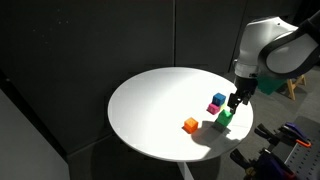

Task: Pick up the green block and put it on the gray block

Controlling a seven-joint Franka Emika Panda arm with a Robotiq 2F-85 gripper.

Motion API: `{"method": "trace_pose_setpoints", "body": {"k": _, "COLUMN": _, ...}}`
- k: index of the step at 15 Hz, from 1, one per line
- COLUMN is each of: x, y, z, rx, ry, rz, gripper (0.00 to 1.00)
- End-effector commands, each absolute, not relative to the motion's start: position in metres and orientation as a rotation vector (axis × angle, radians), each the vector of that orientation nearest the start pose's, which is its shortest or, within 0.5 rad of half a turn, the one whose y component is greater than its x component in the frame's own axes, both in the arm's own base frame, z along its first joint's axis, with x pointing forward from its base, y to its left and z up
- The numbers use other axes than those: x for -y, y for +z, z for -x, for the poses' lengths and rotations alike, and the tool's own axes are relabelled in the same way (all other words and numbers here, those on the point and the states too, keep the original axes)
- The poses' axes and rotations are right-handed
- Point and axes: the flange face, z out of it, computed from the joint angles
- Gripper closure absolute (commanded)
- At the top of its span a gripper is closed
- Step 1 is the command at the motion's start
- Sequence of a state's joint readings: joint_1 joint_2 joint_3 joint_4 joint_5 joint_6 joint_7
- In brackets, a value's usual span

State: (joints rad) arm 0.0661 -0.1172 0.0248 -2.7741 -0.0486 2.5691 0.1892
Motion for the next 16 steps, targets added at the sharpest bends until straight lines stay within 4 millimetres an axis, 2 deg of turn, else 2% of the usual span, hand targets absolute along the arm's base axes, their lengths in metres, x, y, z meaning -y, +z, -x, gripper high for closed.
{"method": "trace_pose_setpoints", "body": {"k": 1, "x": -0.027, "y": 0.27, "z": -0.375, "rx": -0.135, "ry": 0.08, "rz": 3.214, "gripper": 0.0}}
{"method": "trace_pose_setpoints", "body": {"k": 2, "x": -0.025, "y": 0.274, "z": -0.369, "rx": -0.148, "ry": 0.059, "rz": 3.22, "gripper": 0.0}}
{"method": "trace_pose_setpoints", "body": {"k": 4, "x": -0.022, "y": 0.287, "z": -0.376, "rx": -0.171, "ry": 0.026, "rz": 3.224, "gripper": 0.0}}
{"method": "trace_pose_setpoints", "body": {"k": 16, "x": -0.013, "y": 0.347, "z": -0.371, "rx": -0.253, "ry": -0.13, "rz": 3.164, "gripper": 0.0}}
